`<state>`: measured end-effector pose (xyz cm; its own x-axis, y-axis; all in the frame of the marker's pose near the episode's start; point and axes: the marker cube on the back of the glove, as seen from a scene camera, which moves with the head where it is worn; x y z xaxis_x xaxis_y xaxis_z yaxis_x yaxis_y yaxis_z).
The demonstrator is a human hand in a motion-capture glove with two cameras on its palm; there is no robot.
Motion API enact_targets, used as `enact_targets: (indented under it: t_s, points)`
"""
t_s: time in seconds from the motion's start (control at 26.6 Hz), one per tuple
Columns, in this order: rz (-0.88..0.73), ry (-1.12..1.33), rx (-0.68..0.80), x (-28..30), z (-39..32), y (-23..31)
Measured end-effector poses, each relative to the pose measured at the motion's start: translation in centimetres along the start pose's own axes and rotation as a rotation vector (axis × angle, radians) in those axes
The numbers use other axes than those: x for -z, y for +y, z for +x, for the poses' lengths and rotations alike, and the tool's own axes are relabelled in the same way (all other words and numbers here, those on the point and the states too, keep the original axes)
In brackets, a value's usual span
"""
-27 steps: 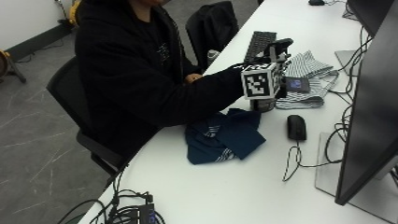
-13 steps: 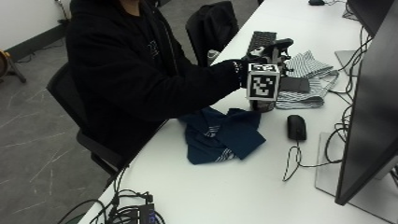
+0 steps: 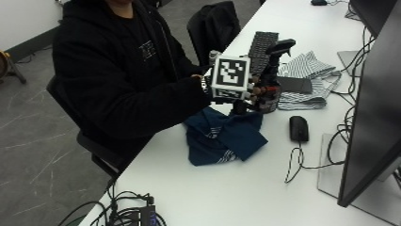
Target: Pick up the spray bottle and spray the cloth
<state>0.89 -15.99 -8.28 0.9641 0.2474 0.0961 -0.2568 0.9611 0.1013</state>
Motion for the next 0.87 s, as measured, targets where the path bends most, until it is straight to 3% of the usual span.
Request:
enact_targets:
  t_s: [0.3,0.56,0.87]
  points:
    - [-0.071,0.313,-0.043,-0.1,3.1,7.3]
    - [-0.106,0.335,0.039,-2.4,2.2,11.9]
    - [-0.102,0.350,0.092,-3.0,1.2,13.6]
